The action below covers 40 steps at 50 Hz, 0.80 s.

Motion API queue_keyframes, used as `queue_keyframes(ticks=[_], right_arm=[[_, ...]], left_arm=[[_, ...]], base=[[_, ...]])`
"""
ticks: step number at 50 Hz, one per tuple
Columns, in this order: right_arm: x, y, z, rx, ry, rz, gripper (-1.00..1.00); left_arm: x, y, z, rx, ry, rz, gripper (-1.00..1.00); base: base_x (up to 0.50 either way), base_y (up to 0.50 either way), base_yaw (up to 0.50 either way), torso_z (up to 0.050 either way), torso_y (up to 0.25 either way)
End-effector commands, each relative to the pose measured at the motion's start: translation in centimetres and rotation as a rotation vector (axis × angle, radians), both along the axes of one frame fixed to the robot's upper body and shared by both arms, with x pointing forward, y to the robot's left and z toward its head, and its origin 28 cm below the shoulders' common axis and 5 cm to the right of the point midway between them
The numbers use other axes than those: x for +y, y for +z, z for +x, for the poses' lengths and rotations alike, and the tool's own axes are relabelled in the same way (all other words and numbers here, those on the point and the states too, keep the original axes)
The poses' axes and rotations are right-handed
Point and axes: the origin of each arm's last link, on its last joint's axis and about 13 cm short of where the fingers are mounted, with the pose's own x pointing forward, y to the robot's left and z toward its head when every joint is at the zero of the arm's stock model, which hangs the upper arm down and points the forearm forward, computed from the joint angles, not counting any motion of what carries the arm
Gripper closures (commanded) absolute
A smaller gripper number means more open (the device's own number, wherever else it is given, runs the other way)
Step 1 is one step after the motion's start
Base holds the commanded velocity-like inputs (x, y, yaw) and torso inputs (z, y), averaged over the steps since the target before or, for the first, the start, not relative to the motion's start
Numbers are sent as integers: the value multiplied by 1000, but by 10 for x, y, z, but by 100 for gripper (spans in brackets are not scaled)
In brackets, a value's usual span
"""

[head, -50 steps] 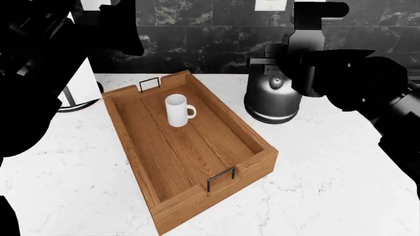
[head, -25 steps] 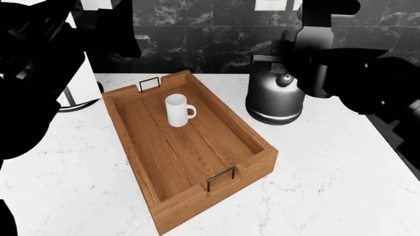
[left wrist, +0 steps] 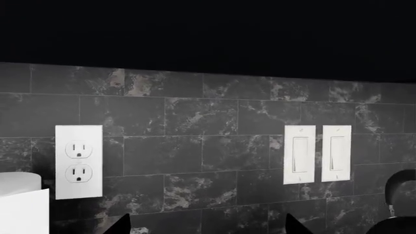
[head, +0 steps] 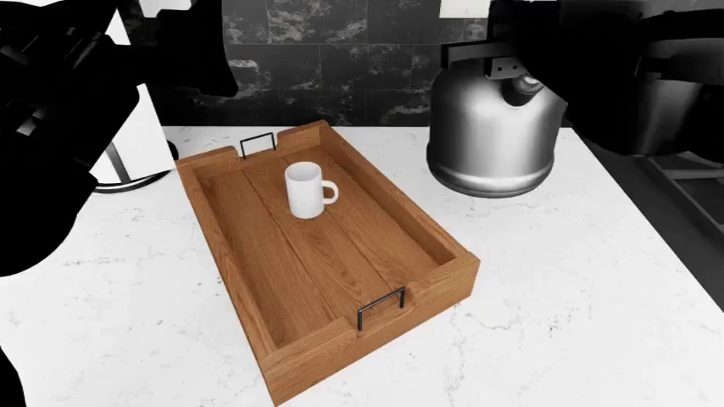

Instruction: Pick the kettle from the counter and place it on the tray. Then pick the mug from the cabinet and place it on the tray. Then close the cabinet doors.

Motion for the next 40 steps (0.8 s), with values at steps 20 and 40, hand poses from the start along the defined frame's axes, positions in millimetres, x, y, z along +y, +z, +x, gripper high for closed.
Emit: queue_keyframes(ticks=[20, 40], right_arm=[[57, 22, -92, -281, 361, -162, 100], [81, -6, -93, -227, 514, -142, 100]], left_arm=[[11, -5, -4, -5, 33, -37, -100], [18, -8, -3, 3, 50, -57, -100]], base=[[0, 0, 0, 1, 2], [0, 0, 0, 1, 2]])
